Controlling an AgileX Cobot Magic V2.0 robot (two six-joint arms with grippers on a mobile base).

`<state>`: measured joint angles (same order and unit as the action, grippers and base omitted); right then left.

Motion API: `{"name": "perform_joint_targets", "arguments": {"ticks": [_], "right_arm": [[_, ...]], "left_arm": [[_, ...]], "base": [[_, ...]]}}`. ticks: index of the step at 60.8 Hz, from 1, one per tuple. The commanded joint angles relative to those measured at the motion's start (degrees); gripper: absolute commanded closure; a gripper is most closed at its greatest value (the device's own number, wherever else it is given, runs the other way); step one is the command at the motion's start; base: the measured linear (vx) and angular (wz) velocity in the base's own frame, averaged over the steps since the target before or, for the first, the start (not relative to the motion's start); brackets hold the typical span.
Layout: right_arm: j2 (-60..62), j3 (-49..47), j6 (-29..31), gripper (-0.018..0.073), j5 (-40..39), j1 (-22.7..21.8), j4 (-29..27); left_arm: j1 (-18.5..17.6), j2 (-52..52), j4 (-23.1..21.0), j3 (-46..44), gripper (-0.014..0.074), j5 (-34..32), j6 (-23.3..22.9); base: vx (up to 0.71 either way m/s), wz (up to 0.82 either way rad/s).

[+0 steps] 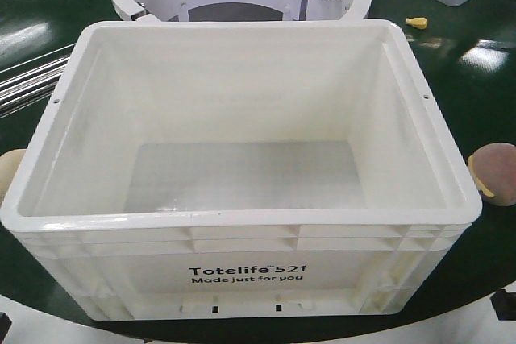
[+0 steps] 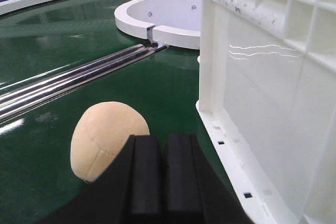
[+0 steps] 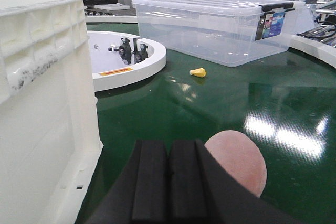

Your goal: Place moving items into box and shelve

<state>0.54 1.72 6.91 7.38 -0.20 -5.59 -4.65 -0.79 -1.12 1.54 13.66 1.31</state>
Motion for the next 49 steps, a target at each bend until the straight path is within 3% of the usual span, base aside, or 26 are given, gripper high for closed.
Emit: {"name": "perform_joint_targets", "arguments": {"ticks": [1, 49], "right_arm": [[0.77, 0.78, 0.14, 0.0568, -4.80, 0.08, 0.25], [0.77, 0.78, 0.14, 0.0568, -4.80, 0.08, 0.25]], "left_arm": [[-0.41, -0.64, -0.16, 0.68, 0.0603, -4.58, -0.09], [-0.41, -0.64, -0.16, 0.68, 0.0603, -4.65, -0.03]], "base": [[0.00, 0.00], [0.00, 0.00]]}}
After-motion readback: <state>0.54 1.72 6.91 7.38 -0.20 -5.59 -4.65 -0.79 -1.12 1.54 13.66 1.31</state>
